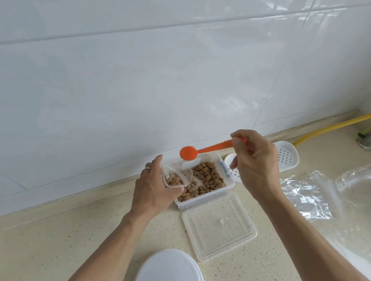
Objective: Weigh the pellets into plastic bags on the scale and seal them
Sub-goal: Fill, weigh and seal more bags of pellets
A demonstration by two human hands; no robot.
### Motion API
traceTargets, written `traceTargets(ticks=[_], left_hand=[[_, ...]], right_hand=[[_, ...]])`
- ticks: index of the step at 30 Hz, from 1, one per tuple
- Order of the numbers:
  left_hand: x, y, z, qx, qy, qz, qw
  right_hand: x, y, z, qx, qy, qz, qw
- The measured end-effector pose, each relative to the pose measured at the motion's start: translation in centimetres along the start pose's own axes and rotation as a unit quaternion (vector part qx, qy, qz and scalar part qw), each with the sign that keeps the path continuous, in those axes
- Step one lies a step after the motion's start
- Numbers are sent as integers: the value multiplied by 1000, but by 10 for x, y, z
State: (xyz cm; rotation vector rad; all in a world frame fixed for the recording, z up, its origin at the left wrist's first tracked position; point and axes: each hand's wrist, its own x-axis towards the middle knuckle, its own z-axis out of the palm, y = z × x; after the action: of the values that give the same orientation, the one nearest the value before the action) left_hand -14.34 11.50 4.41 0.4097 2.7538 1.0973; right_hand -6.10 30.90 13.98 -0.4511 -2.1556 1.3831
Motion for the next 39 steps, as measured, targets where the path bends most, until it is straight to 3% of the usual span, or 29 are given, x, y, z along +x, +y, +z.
traceTargets(ticks=[5, 9, 14, 23, 33, 39], left_hand=[[-10, -8, -6, -10, 12, -1, 1000], [-17, -12, -11, 0, 9, 9, 1000], [-20, -22, -15, 32, 17, 14, 999], [-16, -26, -17, 132, 12, 18, 991], [2, 4, -13, 217, -19, 29, 976], [3, 20, -8, 161, -43, 47, 985]], right_hand=[[-6, 45, 9, -84, 4, 50, 995], [-21, 74, 20, -106, -43, 110, 987], [-32, 82, 35, -55, -103, 184, 976], [-24, 87, 25, 70, 25, 336, 939], [-8, 57, -7, 118, 59, 293, 947], [-4, 17, -4, 37, -33, 140, 989]])
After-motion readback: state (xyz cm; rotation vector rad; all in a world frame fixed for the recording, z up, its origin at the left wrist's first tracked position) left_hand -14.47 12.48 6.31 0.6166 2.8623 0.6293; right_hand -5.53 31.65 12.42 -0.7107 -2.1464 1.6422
